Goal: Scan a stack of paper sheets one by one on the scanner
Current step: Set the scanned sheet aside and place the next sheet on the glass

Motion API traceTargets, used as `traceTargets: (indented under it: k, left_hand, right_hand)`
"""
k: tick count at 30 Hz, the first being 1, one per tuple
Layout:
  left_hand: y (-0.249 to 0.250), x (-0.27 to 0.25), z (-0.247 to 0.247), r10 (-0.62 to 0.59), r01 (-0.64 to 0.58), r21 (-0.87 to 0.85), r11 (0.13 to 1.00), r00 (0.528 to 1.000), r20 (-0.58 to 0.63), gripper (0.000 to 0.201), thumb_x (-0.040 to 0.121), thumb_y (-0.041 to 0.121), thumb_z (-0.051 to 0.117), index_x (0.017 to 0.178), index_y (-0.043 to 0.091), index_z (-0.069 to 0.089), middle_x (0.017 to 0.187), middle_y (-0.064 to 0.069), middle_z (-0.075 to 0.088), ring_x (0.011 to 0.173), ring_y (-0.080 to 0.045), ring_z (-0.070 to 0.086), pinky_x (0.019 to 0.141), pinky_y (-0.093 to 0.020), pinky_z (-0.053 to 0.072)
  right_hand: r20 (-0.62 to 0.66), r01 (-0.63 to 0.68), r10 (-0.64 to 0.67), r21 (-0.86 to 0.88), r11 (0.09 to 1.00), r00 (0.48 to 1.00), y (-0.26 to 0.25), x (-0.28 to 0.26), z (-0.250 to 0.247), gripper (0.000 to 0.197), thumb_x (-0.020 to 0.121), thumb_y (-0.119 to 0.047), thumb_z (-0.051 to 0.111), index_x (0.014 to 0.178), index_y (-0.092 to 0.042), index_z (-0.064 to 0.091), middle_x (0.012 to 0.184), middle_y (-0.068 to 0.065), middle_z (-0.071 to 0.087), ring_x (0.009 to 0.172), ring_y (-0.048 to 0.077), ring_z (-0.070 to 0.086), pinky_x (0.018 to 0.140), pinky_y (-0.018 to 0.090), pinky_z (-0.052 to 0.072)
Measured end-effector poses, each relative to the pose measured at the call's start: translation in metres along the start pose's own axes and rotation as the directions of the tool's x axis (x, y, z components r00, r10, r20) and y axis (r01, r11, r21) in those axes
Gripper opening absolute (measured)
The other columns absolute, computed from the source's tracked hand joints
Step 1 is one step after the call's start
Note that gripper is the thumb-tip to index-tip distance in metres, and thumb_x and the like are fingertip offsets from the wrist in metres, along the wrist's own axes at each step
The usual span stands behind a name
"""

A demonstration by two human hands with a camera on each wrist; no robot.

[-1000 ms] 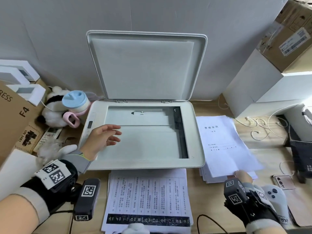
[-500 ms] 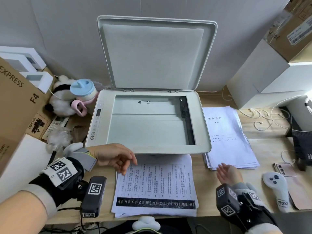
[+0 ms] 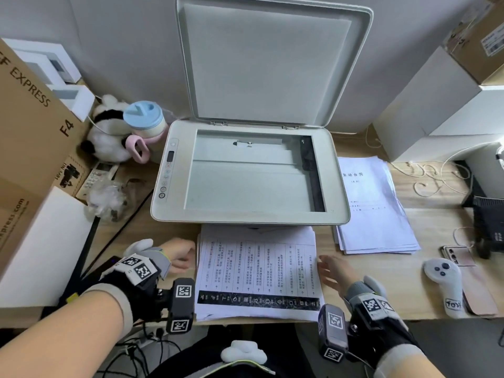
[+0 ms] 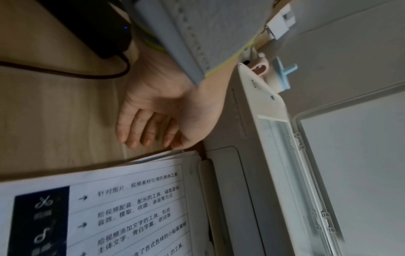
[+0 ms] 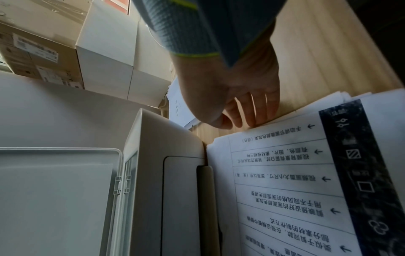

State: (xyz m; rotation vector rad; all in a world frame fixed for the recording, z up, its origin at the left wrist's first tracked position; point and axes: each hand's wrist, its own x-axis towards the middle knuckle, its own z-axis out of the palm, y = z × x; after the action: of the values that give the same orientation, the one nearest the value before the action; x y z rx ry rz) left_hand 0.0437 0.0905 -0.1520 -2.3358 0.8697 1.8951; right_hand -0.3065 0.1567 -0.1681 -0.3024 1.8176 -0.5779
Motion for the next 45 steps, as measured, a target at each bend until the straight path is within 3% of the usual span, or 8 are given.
traceTargets:
  k: [3,9,17,24,30,34,37,45]
  left_hand:
    - [-0.003,0.002,0.008,-0.010,0.010,-0.034,0.999,1.000,0.021,0.011,0.095,0.023,0.048,0.098,0.013,0.049,0.098,-0.007,0.054,0.075,-0.020,0.057,0.068,-0.028,0.044]
    - [-0.011,0.009,0.021,0.008,-0.014,-0.071,0.997,0.997,-0.079,0.036,0.094,0.011,0.053,0.128,0.001,0.048,0.131,-0.015,0.053,0.071,-0.016,0.060,0.062,-0.024,0.049]
    - [-0.017,0.012,0.019,0.084,-0.074,0.076,0.994,0.987,-0.139,0.013,0.081,0.006,0.069,0.091,-0.001,0.063,0.108,-0.014,0.065,0.101,-0.026,0.063,0.077,-0.029,0.051]
    - [-0.020,-0.002,0.019,0.101,-0.101,-0.007,0.995,0.994,0.046,0.010,0.082,0.001,0.069,0.081,0.005,0.060,0.085,-0.006,0.064,0.081,-0.016,0.062,0.056,-0.018,0.055]
    - [-0.018,-0.011,0.011,0.243,-0.259,0.041,0.965,0.943,0.227,0.014,0.085,-0.007,0.060,0.087,0.007,0.062,0.091,-0.009,0.066,0.083,-0.016,0.064,0.072,-0.022,0.057]
    - [0.000,-0.032,0.009,0.410,-0.401,-0.089,0.912,0.875,0.259,0.010,0.085,-0.002,0.062,0.079,0.005,0.059,0.090,-0.010,0.070,0.085,-0.019,0.068,0.078,-0.033,0.058]
    - [0.025,-0.058,0.005,0.554,-0.527,-0.173,0.832,0.799,0.233,0.017,0.088,-0.008,0.054,0.074,0.001,0.056,0.085,-0.004,0.074,0.071,-0.004,0.070,0.052,-0.010,0.048]
    - [0.101,-0.087,-0.040,0.681,-0.680,-0.436,0.590,0.709,-0.184,0.018,0.087,-0.004,0.056,0.081,0.011,0.066,0.081,0.004,0.075,0.074,-0.008,0.070,0.066,-0.019,0.056]
  right_hand:
    - [0.007,-0.011,0.012,-0.015,1.000,1.000,0.002,0.000,0.002,0.019,0.098,-0.013,0.040,0.106,-0.005,0.056,0.083,0.004,0.058,0.076,0.015,0.053,0.077,0.032,0.043]
    - [-0.014,0.008,-0.009,-0.073,0.997,1.000,0.003,-0.001,0.005,0.019,0.098,-0.014,0.040,0.106,-0.005,0.056,0.087,0.006,0.059,0.079,0.017,0.055,0.071,0.029,0.043]
    - [-0.025,-0.022,0.019,-0.123,0.992,1.000,0.006,-0.003,0.003,0.019,0.097,-0.017,0.044,0.108,-0.010,0.058,0.092,0.005,0.066,0.094,0.020,0.056,0.094,0.036,0.038]
    - [0.137,0.013,0.003,-0.116,0.993,0.991,0.014,-0.009,-0.003,0.013,0.092,-0.011,0.055,0.100,-0.007,0.066,0.075,0.005,0.062,0.070,0.017,0.059,0.063,0.025,0.047]
    - [0.142,0.072,-0.067,-0.032,0.997,0.988,0.016,-0.017,-0.005,0.028,0.101,-0.019,0.035,0.090,-0.006,0.058,0.065,0.006,0.052,0.054,0.016,0.052,0.049,0.022,0.042]
    - [0.191,0.004,-0.023,0.101,0.995,0.981,0.012,-0.016,-0.016,0.042,0.099,-0.035,0.033,0.092,-0.008,0.064,0.056,0.003,0.062,0.051,0.015,0.062,0.062,0.028,0.044]
    - [0.172,0.030,-0.060,0.169,0.985,0.983,-0.001,-0.018,-0.026,0.044,0.099,-0.037,0.034,0.092,-0.008,0.065,0.055,0.003,0.062,0.056,0.016,0.065,0.072,0.030,0.047]
    - [0.323,0.155,-0.255,0.305,0.940,0.911,-0.059,-0.042,-0.035,0.054,0.097,-0.046,0.032,0.102,-0.007,0.068,0.079,0.012,0.065,0.075,0.024,0.069,0.079,0.033,0.053]
